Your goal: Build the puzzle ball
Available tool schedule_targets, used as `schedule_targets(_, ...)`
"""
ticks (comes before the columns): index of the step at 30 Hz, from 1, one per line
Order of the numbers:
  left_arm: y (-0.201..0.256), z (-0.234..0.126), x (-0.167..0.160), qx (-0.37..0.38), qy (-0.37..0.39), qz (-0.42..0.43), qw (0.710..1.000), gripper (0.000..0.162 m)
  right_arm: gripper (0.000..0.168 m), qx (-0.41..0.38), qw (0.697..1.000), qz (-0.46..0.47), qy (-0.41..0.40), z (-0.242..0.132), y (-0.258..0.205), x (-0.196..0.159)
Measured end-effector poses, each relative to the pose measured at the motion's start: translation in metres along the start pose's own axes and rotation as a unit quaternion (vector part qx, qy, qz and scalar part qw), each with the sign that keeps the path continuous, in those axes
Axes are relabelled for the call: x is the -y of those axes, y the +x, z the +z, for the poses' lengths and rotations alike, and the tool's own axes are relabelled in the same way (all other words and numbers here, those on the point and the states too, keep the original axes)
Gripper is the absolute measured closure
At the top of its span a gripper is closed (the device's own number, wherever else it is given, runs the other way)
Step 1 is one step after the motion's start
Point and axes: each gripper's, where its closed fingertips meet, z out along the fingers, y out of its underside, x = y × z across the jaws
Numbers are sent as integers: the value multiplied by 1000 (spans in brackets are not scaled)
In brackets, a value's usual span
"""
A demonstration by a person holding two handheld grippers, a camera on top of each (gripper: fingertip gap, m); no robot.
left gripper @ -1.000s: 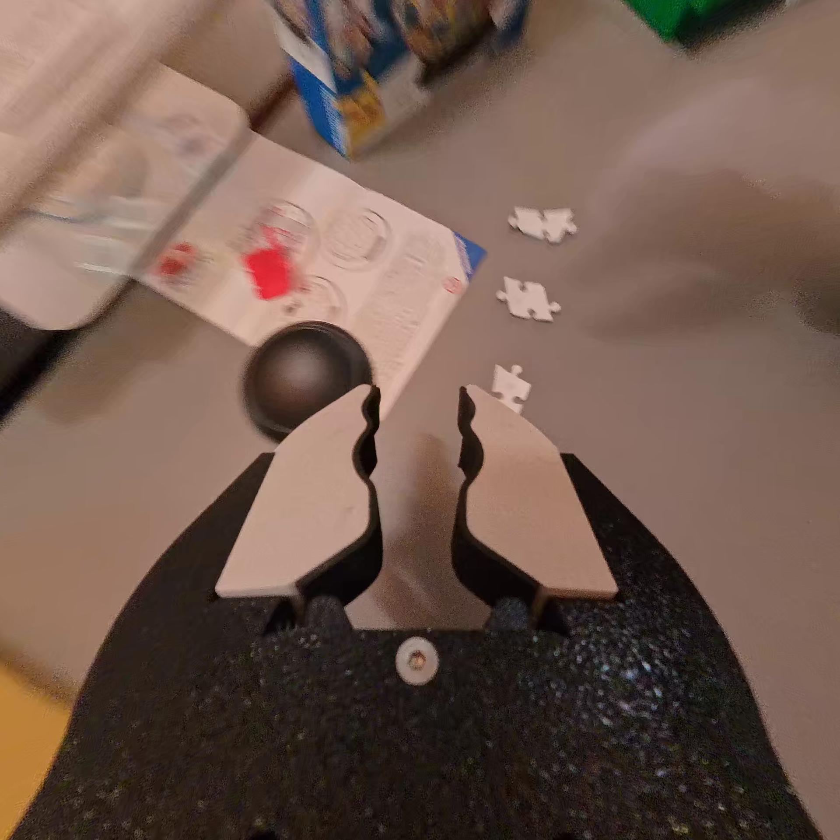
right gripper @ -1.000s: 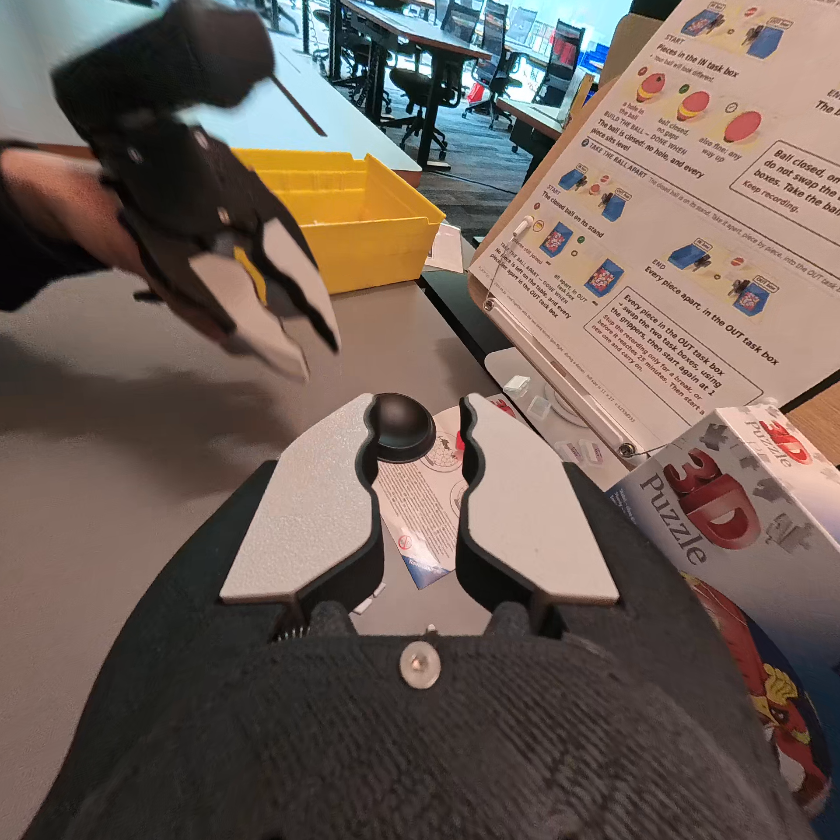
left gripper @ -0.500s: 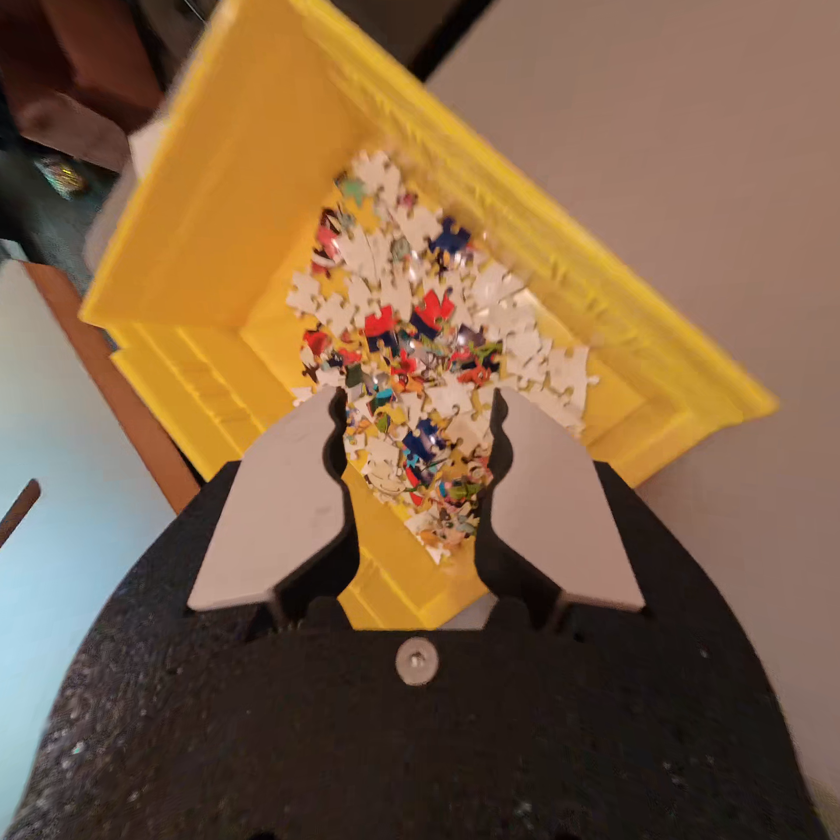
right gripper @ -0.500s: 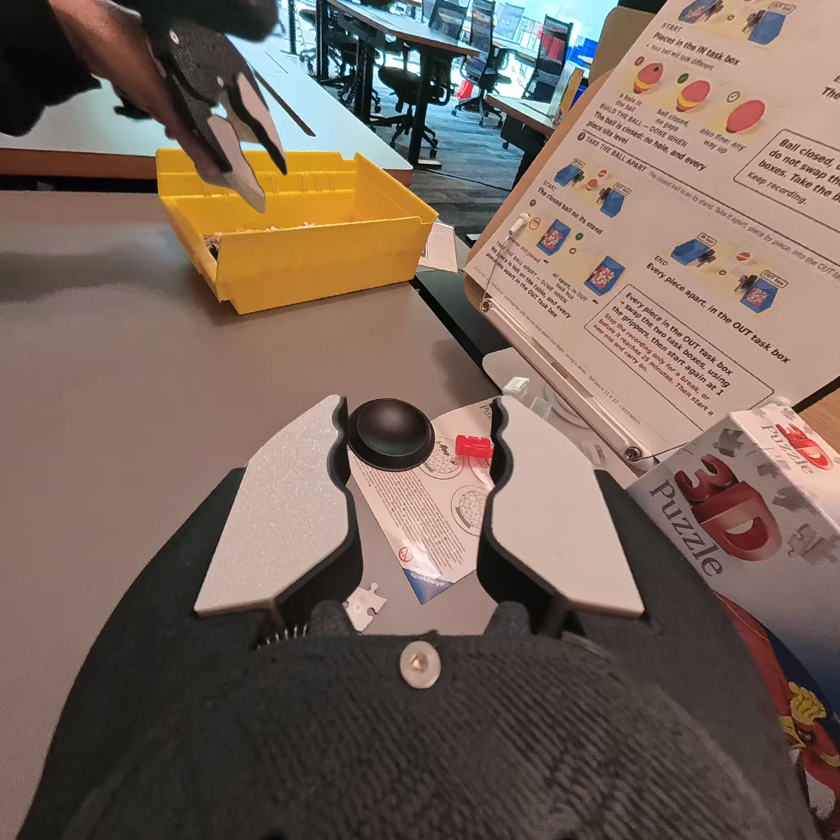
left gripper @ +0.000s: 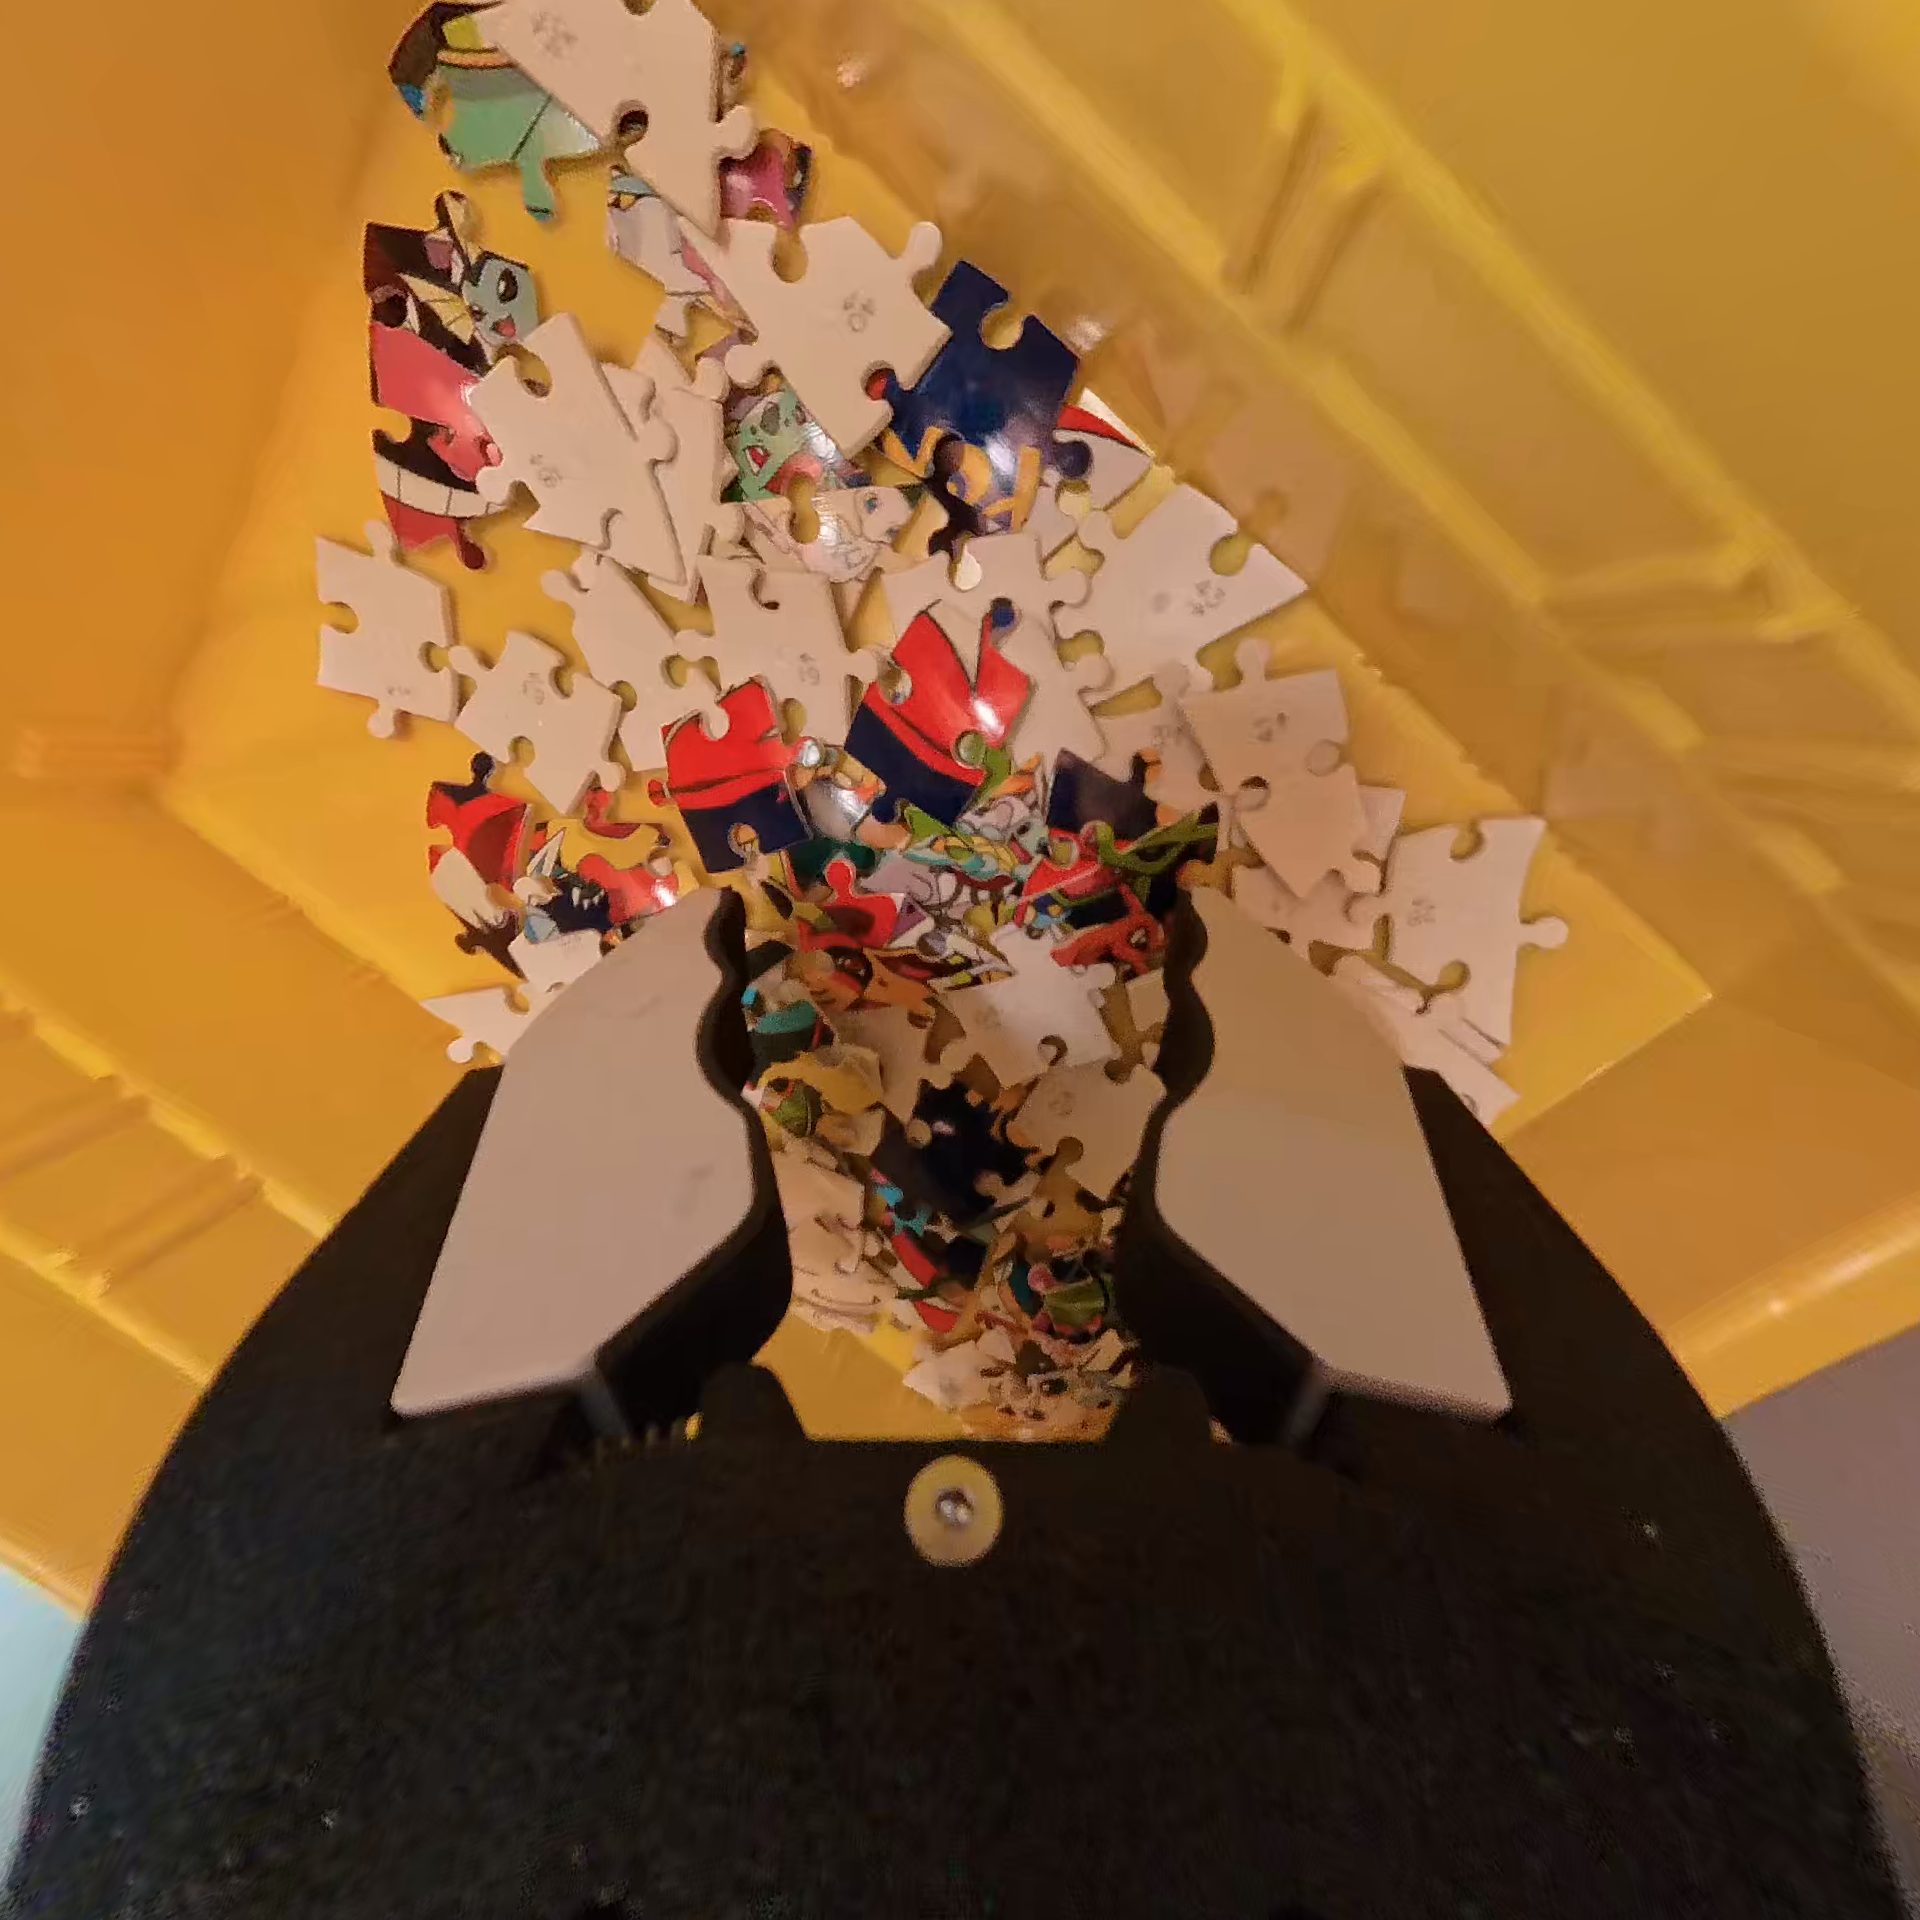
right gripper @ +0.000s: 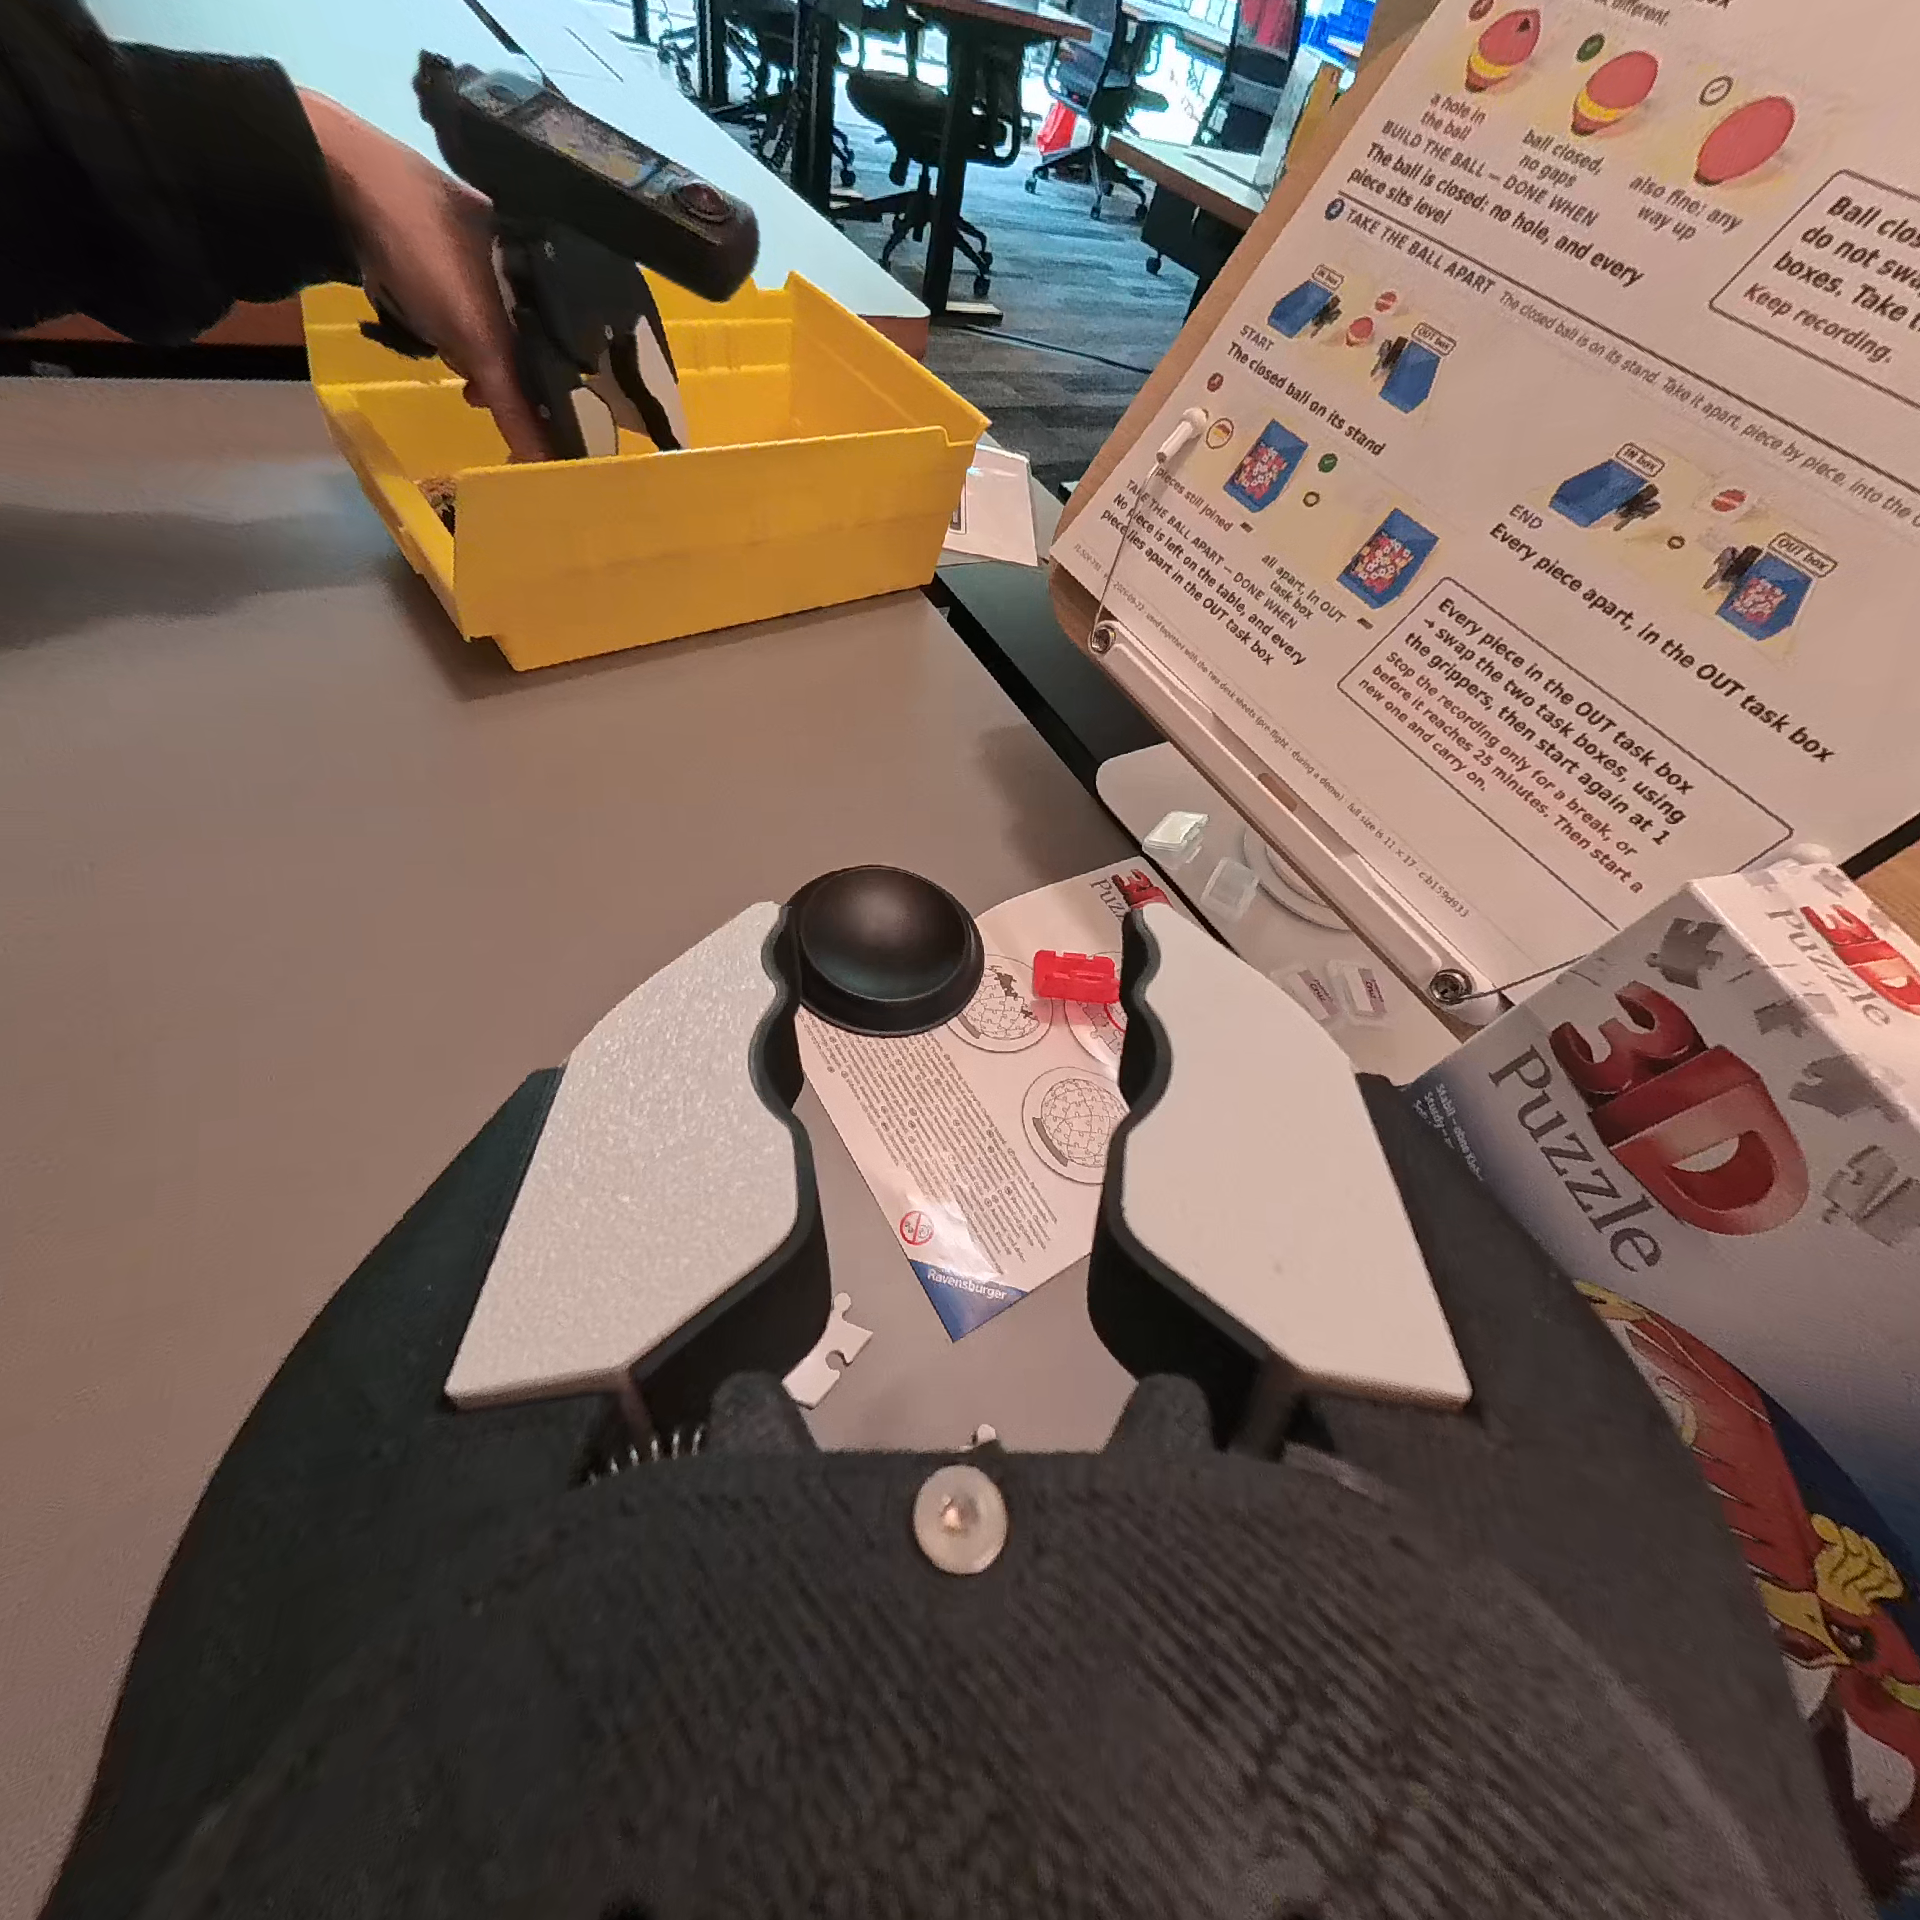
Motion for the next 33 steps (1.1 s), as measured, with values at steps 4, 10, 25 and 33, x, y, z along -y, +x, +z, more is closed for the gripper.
schedule_targets(4,5,3,3,-16,8,10,1000,89,109,-2,1000,4,1,-1,2,-1)
schedule_targets(10,12,2,5,-3,10,79,997,104,109,-5,1000,0,-5,-2,3,-3)
schedule_targets(25,0,10,27,11,23,42,999,141,111,-1,1000,-1,-2,-4,2,-2)
schedule_targets(33,-7,-24,35,42,95,26,994,161,112,-1,1000,-1,1,-6,3,-1)
